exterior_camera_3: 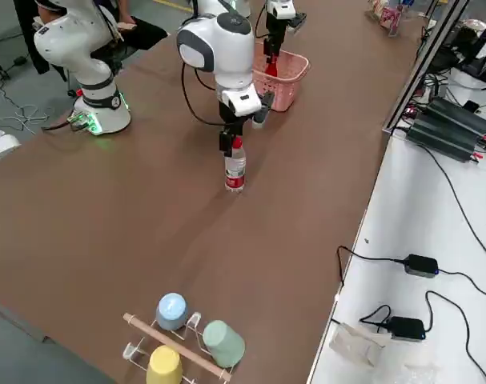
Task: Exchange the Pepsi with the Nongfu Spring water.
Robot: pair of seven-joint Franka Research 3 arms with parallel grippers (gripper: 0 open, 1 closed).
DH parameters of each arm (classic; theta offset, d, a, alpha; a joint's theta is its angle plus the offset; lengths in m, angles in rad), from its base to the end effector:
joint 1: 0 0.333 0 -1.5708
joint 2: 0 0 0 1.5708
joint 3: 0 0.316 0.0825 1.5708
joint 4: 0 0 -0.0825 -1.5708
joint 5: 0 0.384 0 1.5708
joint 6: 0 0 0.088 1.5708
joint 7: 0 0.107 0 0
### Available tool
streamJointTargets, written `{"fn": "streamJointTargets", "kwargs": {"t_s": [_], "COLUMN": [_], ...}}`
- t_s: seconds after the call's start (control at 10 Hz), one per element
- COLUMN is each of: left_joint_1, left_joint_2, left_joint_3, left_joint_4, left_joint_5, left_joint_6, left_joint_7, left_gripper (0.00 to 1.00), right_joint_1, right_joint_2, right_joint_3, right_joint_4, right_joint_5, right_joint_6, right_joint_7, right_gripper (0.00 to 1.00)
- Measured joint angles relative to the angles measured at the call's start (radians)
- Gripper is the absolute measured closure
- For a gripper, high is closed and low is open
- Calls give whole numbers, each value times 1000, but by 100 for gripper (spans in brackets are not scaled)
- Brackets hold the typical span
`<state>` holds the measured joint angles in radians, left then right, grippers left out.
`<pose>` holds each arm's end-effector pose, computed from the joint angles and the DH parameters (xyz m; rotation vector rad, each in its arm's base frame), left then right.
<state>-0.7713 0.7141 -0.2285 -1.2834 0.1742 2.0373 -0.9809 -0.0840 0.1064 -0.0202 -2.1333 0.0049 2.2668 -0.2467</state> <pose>0.4453 -0.5980 0.3395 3.0979 -0.0533 0.0625 0.5559 -0.0579 0.3605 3.1306 0.2188 0.0424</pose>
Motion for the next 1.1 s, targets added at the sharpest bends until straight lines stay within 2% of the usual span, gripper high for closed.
{"fn": "streamJointTargets", "kwargs": {"t_s": [0.2, 0.4, 0.6, 0.8, 1.1], "left_joint_1": [0, 0, 0, 0, 1], "left_joint_2": [6, 11, 13, 13, 9], "left_joint_3": [1, 3, 5, 6, 6], "left_joint_4": [0, 0, 0, 3, 19], "left_joint_5": [1, 2, 3, 3, 3], "left_joint_6": [0, 6, 11, 12, 7], "left_joint_7": [6, 11, 12, 13, 9], "left_gripper": [50, 53, 58, 68, 68], "right_joint_1": [1, 1, 1, 1, 1], "right_joint_2": [4, 4, 4, 3, 3], "right_joint_3": [1, 2, 2, 2, 2], "right_joint_4": [-29, -36, -36, -35, -35], "right_joint_5": [0, 0, 0, 0, 0], "right_joint_6": [36, 37, 33, 31, 31], "right_joint_7": [-2, -6, -14, -16, -17], "right_gripper": [3, 16, 50, 56, 56]}}
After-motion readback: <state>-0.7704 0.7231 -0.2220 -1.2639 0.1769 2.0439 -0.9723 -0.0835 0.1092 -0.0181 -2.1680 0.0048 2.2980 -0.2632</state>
